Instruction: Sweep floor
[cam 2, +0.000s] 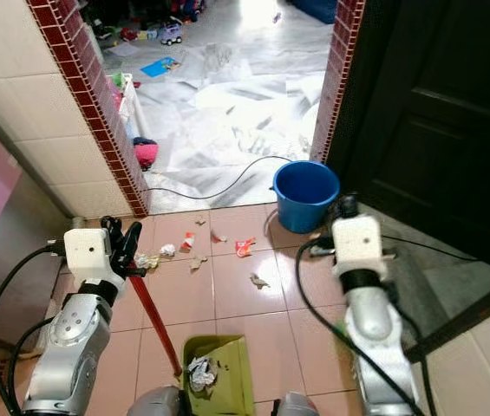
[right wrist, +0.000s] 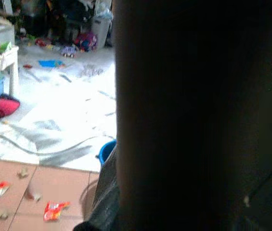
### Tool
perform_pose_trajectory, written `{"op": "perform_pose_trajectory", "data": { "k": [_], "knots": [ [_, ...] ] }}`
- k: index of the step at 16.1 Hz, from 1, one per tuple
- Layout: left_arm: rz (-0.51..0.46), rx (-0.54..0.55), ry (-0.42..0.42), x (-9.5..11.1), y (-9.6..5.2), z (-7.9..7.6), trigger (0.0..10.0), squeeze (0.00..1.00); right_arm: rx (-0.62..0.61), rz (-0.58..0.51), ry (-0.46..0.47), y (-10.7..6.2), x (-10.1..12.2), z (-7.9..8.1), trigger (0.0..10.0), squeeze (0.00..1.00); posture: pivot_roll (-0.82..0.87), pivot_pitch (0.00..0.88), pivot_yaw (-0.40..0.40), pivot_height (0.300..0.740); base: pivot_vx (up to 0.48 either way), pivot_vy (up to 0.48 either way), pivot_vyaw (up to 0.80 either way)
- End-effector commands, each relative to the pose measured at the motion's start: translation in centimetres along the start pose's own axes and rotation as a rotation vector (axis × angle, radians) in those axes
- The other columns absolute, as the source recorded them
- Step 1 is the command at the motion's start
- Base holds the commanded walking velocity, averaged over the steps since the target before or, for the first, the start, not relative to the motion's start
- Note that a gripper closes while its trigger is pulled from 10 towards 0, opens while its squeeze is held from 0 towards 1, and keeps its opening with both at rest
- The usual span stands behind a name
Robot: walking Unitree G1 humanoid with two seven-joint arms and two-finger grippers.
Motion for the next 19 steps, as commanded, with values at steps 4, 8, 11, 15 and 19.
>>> {"op": "perform_pose_trajectory", "data": {
  "k": [4, 8, 11, 15, 19],
  "knots": [
    [-0.028, 0.015, -0.019, 0.8, 1.1, -0.2, 10.0, 0.0, 0.034, -0.07, -0.065, 1.5, 2.1, -0.5, 10.0, 0.0, -0.13, 0.0, 0.012, 0.74, 0.0, 0.0, 0.0],
    [0.005, -0.033, 0.006, 0.3, 0.9, -0.3, 10.0, 0.0, 0.035, -0.074, 0.009, 2.3, 1.9, 0.5, 10.0, 0.0, -0.1, 0.0, 0.055, 0.74, 0.0, 0.0, 0.0],
    [0.046, -0.033, 0.04, -0.7, -0.6, 0.6, 10.0, 0.0, 0.053, -0.025, 0.069, 0.3, 0.8, 0.9, 10.0, 0.0, -0.08, 0.0, 0.073, 0.74, 0.0, 0.0, 0.0],
    [0.06, -0.034, 0.054, -1.0, -0.9, 0.7, 10.0, 0.0, 0.043, 0.006, 0.075, -0.4, -0.1, 0.6, 10.0, 0.0, -0.08, 0.0, 0.085, 0.74, 0.0, 0.0, 0.0],
    [-0.034, -0.033, 0.034, 1.5, 1.1, 0.6, 10.0, 0.0, 0.042, -0.021, 0.07, 0.8, 0.7, 0.6, 10.0, 0.0, -0.08, 0.0, 0.043, 0.74, 0.0, 0.0, 0.0]
  ]
}}
Point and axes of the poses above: a point about 5 cm out from each wrist's last joint towards the gripper, its own y axis pointing out of the wrist towards the gripper, its own x axis along the axis of the wrist's last joint, z = x × y, the point moved 2 cm from there along y, pointing out of the wrist towards the gripper, and after that the axes turned 9 degrees about y, right-handed, at the moved point
